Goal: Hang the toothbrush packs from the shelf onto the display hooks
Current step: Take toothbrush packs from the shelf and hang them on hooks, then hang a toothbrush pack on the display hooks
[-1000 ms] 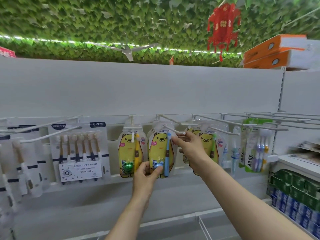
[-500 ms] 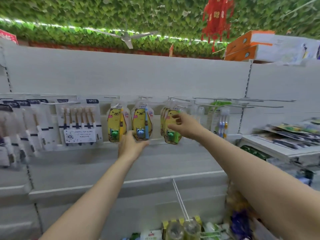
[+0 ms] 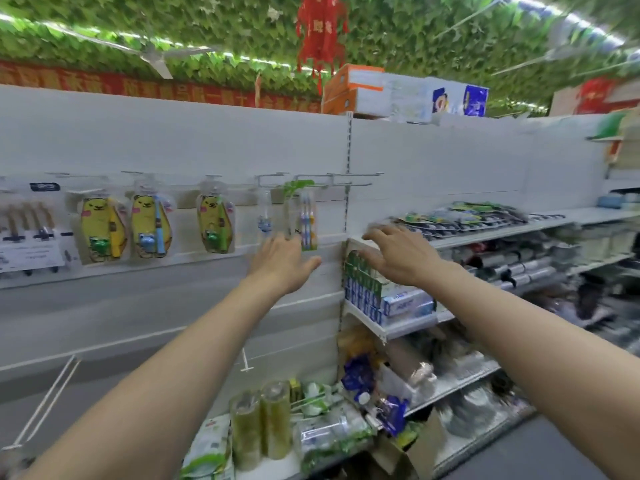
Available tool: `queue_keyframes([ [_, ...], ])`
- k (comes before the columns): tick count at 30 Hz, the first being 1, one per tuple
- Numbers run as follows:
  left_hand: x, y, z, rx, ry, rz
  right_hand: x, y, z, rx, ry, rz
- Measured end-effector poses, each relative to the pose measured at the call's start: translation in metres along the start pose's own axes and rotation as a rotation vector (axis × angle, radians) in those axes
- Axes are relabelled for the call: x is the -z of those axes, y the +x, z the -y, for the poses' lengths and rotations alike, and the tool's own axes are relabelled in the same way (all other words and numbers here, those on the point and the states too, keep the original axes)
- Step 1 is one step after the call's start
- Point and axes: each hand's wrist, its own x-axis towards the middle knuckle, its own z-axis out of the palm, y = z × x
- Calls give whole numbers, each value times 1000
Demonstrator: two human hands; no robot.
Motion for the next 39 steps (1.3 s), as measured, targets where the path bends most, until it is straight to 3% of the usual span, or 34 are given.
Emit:
queue_keyframes([
  [10,-54,24,-146,-201,42,7,5,-52,-133,-198,-7,25],
  [24,-160,223,-298,-382,-1,33,-39,34,-349,-333,-136,37],
  [32,-232,307,-399,-417,22,96,-75,63,-496,-414,-63,57],
  [39,-295,366,-499,-340,18,75,-104,93,-640,-349,-20,71],
])
